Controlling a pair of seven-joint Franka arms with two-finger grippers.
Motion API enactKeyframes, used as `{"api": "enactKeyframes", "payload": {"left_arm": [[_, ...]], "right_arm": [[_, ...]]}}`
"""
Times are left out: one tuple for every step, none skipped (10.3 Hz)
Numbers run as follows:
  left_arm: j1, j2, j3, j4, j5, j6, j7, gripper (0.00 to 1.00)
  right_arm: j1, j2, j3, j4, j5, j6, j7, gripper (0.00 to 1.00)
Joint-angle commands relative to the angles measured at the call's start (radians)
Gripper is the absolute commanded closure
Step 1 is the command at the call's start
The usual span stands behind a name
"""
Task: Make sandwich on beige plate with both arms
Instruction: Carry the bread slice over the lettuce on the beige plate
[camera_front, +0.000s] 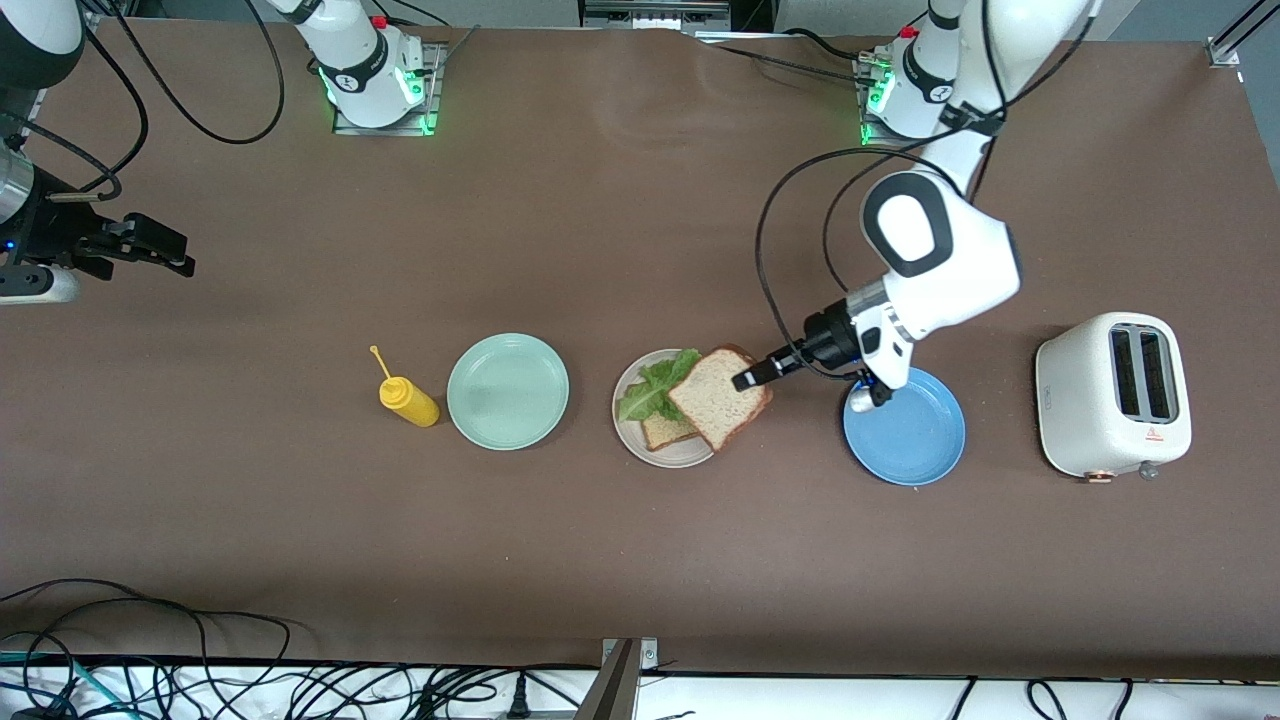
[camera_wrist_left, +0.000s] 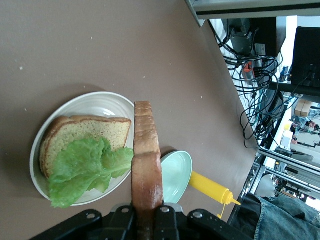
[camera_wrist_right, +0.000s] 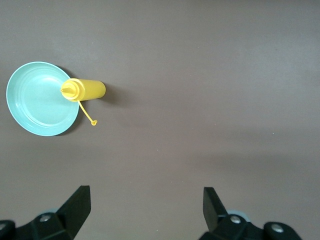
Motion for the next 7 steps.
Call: {"api": "enactKeyframes", "payload": {"left_arm": [[-0.049,0.052,0.01,0.006,-0.129,0.065,0.095,1.0],[-0.053,0.055,0.012,0.008,-0.179,0.067,0.131,1.0],[-0.055,0.066,0.01,0.019,-0.222,0.067,0.139,1.0],[-0.069,0.07,0.01,0.029,-0.248,0.067,0.14,1.0],[-0.07,0.071,0.01,0.04,-0.294,0.067,0.14,1.0],[-0.075,0.078,0.01,0.058,-0.331,0.069,0.141,1.0],[-0.092,0.104,0.01,0.08,-0.345,0.084,0.141,1.0]], "right_arm": [[0.011,-0.004,-0.012,-0.004,-0.002,-0.003,-0.007,0.0],[0.011,-0.004,-0.012,-0.004,-0.002,0.0,-0.007,0.0],[0.011,-0.004,-0.012,-0.004,-0.002,-0.003,-0.007,0.0],[0.011,-0.004,-0.012,-0.004,-0.002,-0.003,-0.007,0.0],[0.011,-0.003,-0.012,-0.004,-0.002,-0.003,-0.007,0.0],[0.011,-0.004,-0.012,-0.004,-0.002,-0.003,-0.007,0.0],[0.009,-0.004,-0.012,-0.004,-0.002,-0.005,-0.007,0.0]]}}
